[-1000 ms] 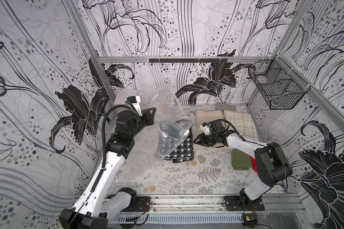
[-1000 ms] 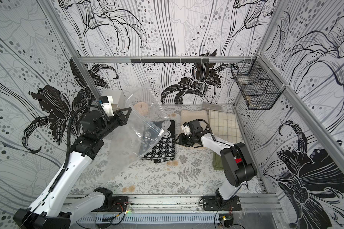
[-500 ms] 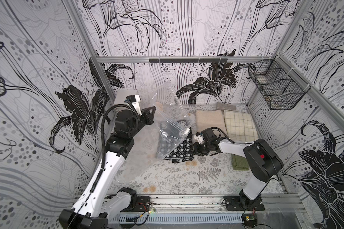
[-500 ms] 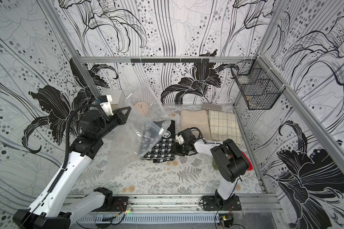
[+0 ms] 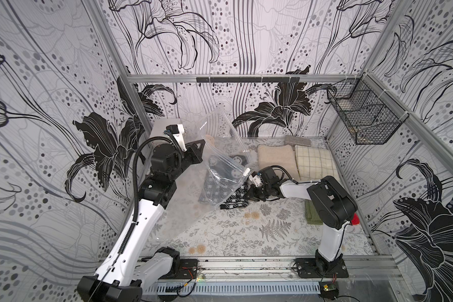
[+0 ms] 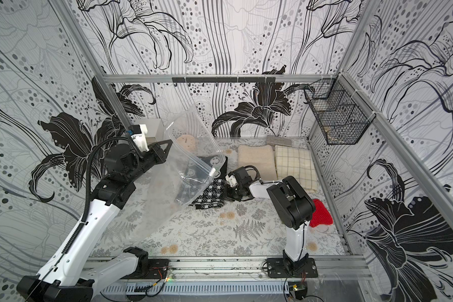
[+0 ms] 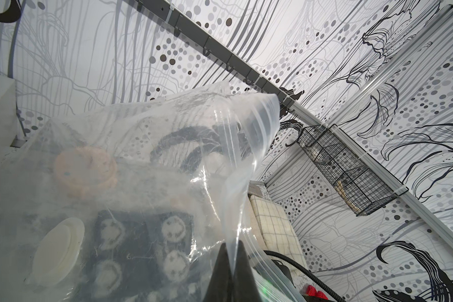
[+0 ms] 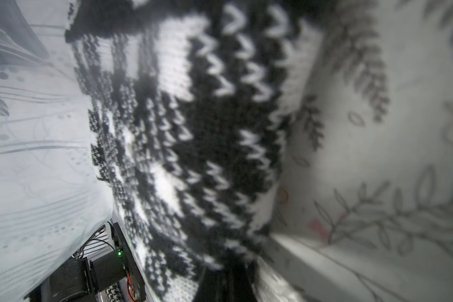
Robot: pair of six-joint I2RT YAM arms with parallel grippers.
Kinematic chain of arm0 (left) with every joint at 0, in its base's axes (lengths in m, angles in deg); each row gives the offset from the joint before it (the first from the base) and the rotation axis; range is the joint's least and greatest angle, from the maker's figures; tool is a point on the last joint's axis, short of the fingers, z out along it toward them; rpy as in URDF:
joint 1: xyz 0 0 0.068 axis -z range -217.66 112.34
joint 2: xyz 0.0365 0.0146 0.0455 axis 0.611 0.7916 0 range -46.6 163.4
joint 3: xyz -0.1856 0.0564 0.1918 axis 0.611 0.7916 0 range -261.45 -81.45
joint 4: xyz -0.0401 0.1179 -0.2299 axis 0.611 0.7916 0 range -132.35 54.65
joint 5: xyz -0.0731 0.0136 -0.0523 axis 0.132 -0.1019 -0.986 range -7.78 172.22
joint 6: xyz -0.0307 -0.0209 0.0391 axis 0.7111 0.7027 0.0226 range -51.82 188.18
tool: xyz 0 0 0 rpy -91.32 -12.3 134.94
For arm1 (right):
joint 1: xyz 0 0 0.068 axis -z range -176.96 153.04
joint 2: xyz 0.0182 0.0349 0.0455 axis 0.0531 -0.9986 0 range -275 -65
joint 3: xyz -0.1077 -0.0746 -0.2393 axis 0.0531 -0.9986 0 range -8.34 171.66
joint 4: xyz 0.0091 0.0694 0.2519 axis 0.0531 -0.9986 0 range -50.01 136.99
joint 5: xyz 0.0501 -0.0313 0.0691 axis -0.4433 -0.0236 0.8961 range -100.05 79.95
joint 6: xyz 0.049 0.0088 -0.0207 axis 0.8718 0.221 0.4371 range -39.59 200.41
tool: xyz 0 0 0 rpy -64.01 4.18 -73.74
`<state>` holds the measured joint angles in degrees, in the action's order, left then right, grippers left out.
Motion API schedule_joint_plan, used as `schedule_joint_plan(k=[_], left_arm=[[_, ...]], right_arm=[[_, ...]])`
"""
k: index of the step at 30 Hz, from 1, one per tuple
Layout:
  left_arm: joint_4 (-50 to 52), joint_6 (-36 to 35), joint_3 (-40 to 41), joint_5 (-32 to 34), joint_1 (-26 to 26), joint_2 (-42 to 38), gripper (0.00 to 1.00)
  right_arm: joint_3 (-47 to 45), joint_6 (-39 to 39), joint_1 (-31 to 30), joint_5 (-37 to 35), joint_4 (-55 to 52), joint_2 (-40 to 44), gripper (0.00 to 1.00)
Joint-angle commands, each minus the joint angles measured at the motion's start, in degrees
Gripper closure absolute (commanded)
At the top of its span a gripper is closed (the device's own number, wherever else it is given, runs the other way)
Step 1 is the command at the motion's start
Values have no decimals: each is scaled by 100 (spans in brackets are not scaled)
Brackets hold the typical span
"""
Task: Take the scarf out of the vacuum bag
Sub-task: Adjust the scarf at the center of the board.
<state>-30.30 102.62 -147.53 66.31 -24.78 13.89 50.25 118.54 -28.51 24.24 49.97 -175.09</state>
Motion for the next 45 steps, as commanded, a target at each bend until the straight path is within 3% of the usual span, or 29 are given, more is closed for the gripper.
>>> schedule_joint_plan(k=[1,3,5,10,18,21,28,33,40,45], left_arm=[[-59,-145,-225,91,37,-94,100],[-38,-159,-229,139,32,-111,100],[-36,-164,-227,187,36,-119,100],[-75,-121,-223,134,35,-107,100],[-377,131,-49,-89,50,-33,100],[-430,149,-26,-139,73,14,100],[-364,103,-15,-149,74,-41,100],[-327,54,-14,-103,76,-80,100],[-300,12,-27,-8,81,-83,100],[-309,15,4,16,74,-78,100]], right_arm=[[334,-263,-35,-149,-445,-36,90],[489,-495,-22,-248,-881,198,77],[687,-789,23,-396,-1428,501,70],[1170,-1395,558,-985,-2777,1141,66],[1949,-1654,1159,-4176,-3929,970,66],[2258,-1621,1194,-4782,-3893,604,66],[2836,-1608,1404,-5182,-3831,-469,66],[2960,-1659,1441,-4801,-3856,-1028,66],[2198,-1298,1333,-3536,-3456,-628,67],[1987,-1219,1096,-3501,-3519,-446,67]])
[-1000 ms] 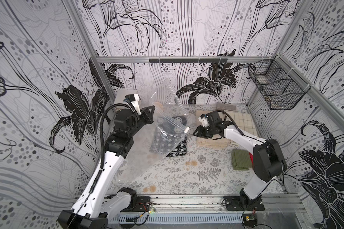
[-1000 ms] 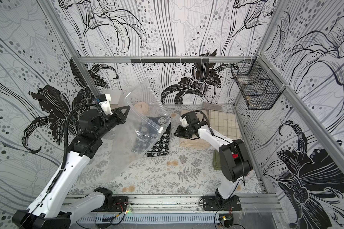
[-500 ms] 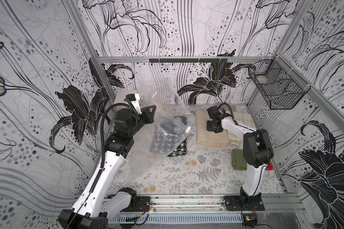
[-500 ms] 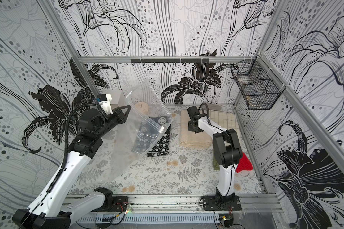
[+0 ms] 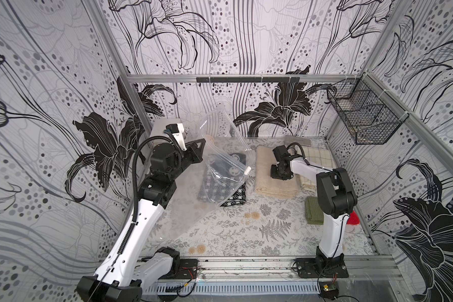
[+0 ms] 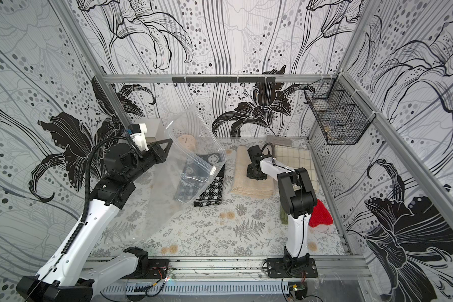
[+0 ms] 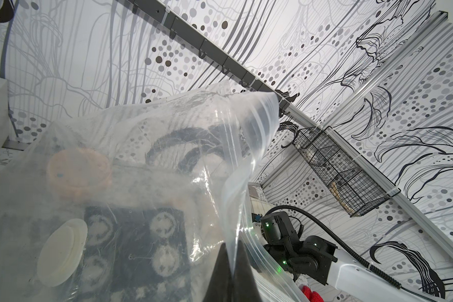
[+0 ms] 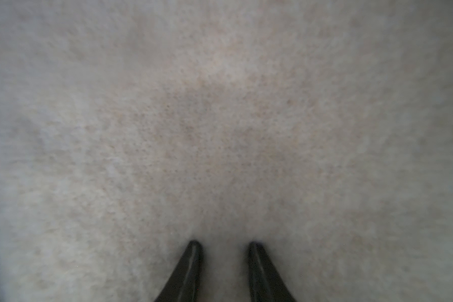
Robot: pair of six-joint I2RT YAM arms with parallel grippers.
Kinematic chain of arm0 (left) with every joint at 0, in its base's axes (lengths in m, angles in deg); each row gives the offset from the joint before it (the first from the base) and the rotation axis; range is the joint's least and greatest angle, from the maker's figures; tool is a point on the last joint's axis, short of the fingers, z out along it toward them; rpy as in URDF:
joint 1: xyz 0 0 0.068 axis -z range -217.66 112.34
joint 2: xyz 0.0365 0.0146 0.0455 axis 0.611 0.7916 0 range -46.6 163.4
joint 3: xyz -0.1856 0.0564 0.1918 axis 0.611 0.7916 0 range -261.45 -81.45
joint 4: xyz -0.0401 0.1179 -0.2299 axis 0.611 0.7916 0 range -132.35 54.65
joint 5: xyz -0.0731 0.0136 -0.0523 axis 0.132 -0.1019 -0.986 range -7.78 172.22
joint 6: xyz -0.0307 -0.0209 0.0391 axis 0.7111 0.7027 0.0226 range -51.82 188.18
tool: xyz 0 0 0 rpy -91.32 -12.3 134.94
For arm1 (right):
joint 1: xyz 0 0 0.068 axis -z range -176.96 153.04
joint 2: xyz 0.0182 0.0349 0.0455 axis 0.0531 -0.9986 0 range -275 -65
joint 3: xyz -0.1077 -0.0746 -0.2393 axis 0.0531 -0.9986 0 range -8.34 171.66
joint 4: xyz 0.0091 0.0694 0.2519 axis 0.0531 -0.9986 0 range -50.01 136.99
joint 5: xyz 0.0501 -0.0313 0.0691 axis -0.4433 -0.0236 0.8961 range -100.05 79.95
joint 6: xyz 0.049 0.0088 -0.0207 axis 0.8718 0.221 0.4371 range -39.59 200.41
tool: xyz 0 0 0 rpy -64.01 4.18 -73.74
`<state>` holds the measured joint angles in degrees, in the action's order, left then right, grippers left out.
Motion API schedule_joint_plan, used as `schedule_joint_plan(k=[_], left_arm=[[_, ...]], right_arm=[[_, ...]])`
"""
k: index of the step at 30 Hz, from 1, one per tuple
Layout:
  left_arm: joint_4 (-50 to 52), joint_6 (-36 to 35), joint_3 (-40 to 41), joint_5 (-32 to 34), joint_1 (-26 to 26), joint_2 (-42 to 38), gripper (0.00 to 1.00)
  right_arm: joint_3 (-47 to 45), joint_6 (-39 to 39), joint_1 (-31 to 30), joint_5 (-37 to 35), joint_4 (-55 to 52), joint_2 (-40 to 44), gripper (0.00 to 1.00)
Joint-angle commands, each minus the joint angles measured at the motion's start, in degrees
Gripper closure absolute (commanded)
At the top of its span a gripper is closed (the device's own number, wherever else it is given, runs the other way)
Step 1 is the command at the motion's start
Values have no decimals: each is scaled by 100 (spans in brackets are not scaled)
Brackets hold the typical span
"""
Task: Take the scarf out of the vacuum bag
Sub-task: Adjust the scarf at the center of the board.
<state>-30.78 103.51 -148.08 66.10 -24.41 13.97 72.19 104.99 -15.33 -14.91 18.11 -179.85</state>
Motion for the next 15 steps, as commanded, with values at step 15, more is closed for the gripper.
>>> schedule_joint_plan(k=[15], left_arm=[[-270,-62,54,48,38,-81,100]], right_arm=[[-115,-74,-432,612,-647,648,67]])
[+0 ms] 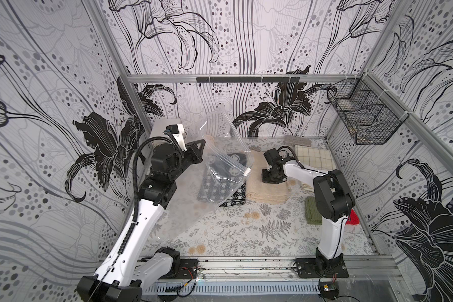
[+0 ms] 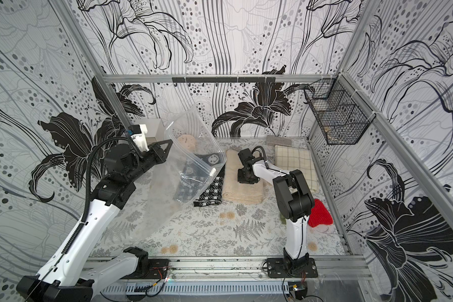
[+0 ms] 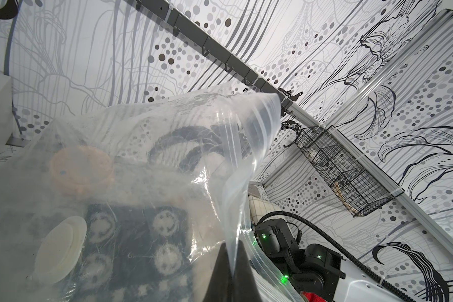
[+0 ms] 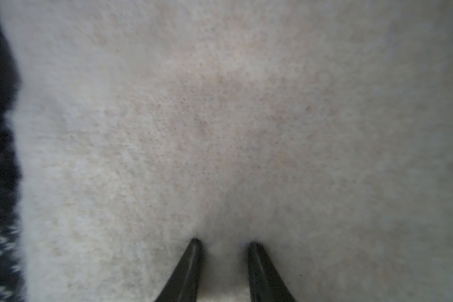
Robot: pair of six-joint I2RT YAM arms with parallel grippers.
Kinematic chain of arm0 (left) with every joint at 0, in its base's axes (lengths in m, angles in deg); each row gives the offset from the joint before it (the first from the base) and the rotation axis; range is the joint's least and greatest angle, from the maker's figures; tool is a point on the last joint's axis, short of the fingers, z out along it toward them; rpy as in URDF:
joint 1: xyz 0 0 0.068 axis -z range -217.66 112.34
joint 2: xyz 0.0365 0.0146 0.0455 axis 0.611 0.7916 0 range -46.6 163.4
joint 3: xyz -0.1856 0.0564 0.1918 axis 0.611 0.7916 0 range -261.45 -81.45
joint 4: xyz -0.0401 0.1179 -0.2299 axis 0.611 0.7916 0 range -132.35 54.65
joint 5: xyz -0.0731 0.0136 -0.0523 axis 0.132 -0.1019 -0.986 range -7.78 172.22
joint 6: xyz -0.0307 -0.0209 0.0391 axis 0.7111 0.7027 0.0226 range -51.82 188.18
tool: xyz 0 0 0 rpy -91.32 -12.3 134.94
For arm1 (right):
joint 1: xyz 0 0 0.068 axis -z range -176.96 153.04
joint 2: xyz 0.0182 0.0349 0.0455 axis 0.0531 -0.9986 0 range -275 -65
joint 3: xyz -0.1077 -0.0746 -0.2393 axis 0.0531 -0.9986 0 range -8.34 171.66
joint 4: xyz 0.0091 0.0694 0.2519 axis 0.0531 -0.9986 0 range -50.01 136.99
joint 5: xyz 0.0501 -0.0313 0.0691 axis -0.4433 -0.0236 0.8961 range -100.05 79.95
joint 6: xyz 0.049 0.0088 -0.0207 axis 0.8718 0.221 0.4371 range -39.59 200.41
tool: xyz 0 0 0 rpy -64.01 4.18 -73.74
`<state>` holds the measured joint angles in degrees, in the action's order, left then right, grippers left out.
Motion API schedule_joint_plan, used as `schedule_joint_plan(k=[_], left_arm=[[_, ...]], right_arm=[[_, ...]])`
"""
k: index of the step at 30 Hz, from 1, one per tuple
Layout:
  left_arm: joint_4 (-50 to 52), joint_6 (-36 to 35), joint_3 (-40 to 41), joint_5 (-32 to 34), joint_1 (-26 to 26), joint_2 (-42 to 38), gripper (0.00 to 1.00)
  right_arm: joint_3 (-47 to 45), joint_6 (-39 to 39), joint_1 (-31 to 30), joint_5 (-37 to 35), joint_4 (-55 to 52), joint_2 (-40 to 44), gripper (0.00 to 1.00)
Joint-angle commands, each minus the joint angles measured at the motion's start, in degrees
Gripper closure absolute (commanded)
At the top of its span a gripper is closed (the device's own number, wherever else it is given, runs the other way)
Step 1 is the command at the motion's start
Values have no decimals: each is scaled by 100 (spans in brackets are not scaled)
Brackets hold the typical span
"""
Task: Take the scarf out of the vacuum bag
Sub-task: Adjust the scarf at the center of the board.
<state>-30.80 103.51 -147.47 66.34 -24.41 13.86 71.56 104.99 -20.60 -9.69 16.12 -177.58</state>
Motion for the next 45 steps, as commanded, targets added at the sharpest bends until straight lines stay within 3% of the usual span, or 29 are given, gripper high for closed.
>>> schedule_joint_plan(k=[1,6,10,18,32,45], left_arm=[[-267,-50,-12,10,41,-78,100],[-291,-42,17,17,41,-113,100],[-312,-14,27,-20,43,-110,100],[-276,-9,-93,-136,40,26,100],[-187,-49,-282,-251,37,154,100],[-177,-20,-252,-350,42,157,100]], right_arm=[[19,-110,176,69,-515,567,67],[576,-285,676,-559,-1024,814,66],[1039,-313,1127,-1415,-1433,494,66],[1528,-291,1821,-2070,-1748,-99,66],[1543,-446,2266,-2014,-1653,-841,67],[807,-300,2227,-647,-1327,-755,68]])
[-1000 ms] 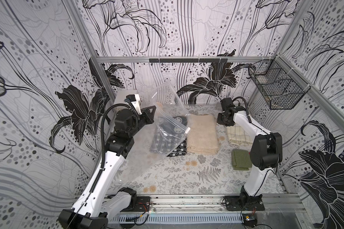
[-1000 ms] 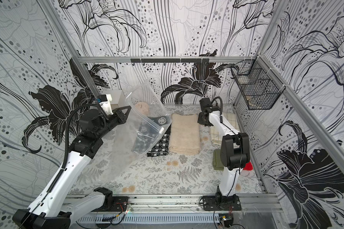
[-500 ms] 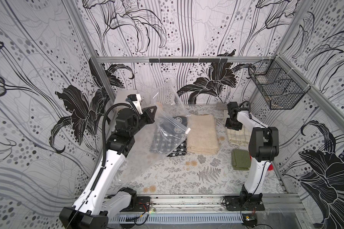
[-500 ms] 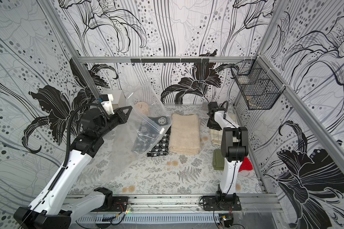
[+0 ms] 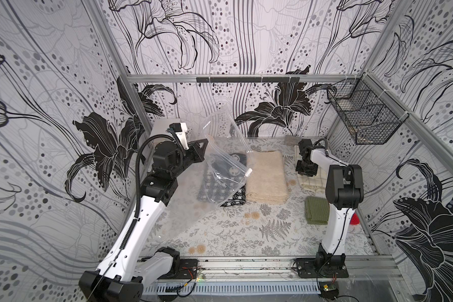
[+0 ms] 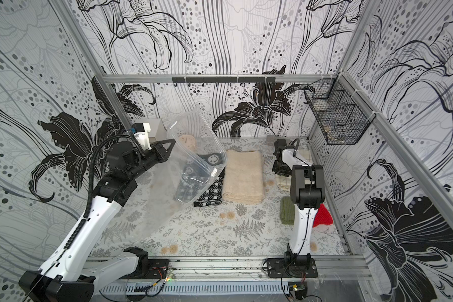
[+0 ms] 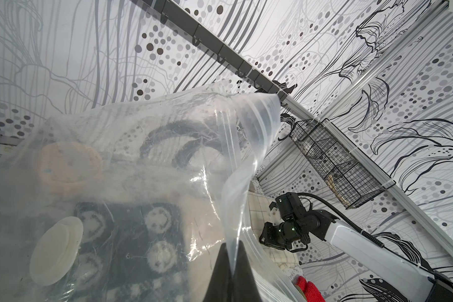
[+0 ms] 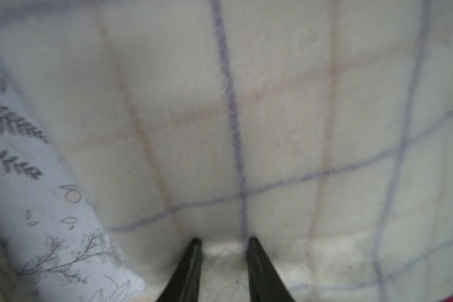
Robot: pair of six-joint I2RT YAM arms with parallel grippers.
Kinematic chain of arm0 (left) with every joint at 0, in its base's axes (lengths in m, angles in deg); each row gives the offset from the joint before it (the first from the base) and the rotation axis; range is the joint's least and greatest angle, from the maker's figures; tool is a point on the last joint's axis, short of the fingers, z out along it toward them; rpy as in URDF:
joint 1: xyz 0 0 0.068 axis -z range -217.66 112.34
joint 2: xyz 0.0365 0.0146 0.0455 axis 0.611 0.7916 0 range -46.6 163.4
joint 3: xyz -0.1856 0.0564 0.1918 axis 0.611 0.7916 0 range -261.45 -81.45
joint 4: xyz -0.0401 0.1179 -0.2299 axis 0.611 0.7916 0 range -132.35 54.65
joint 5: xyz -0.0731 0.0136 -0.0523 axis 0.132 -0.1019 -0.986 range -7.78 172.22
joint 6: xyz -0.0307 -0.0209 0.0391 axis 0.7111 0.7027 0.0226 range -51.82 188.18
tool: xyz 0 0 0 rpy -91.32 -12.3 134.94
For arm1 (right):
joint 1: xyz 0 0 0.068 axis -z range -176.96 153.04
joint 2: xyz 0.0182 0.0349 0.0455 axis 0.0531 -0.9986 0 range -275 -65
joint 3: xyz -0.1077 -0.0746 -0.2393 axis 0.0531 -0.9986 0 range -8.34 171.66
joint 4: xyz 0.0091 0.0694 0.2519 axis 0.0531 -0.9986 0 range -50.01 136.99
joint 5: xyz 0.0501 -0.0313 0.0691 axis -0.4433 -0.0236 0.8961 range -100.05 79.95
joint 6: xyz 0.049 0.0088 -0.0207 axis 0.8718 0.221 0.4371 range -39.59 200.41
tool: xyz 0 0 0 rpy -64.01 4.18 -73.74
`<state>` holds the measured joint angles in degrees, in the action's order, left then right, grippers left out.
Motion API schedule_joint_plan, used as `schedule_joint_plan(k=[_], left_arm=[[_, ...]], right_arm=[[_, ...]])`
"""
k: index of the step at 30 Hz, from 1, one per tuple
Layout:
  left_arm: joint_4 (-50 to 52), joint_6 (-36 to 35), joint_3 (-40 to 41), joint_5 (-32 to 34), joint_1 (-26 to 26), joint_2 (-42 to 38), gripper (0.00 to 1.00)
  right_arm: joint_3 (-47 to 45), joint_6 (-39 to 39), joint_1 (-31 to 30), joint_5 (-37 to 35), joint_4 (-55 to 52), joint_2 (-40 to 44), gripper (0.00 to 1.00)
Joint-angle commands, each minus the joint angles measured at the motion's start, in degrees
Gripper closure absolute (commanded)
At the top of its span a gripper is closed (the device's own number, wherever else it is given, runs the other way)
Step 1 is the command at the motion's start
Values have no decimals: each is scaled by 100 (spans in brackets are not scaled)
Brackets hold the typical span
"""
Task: Take the scarf out of the vacuum bag
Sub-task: Adjust the scarf at the center of the board, then place the vacuum bag at the center of the board.
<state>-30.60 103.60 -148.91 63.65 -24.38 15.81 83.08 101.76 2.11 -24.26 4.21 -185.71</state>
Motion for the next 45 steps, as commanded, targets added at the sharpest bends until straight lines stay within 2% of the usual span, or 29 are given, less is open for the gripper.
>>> schedule_joint_plan(k=[1,7,16,22,27,29,31,38,45], left_arm=[[-199,-30,-85,-56,47,-53,100],[-199,10,-52,-15,44,-55,100],[-223,34,-13,-11,48,-21,100],[-263,53,30,-50,43,33,100],[-217,-201,-33,146,127,260,100],[-62,-357,-211,419,132,404,100],[-307,-431,-201,465,136,507,100],[-707,-410,-265,-153,156,1214,100],[-1374,-457,-303,-452,665,2061,100]], right_arm=[[-442,55,-85,878,-97,110,68],[-886,298,-460,924,83,460,67],[-1048,447,-864,915,66,552,67],[-1008,399,-870,759,4,884,67],[-883,260,-831,477,-15,1884,67],[-930,232,-834,352,49,2420,67],[-1039,215,-841,283,109,2950,67],[-1819,141,-840,-7,61,4346,64],[-2764,90,-848,71,196,5400,63]])
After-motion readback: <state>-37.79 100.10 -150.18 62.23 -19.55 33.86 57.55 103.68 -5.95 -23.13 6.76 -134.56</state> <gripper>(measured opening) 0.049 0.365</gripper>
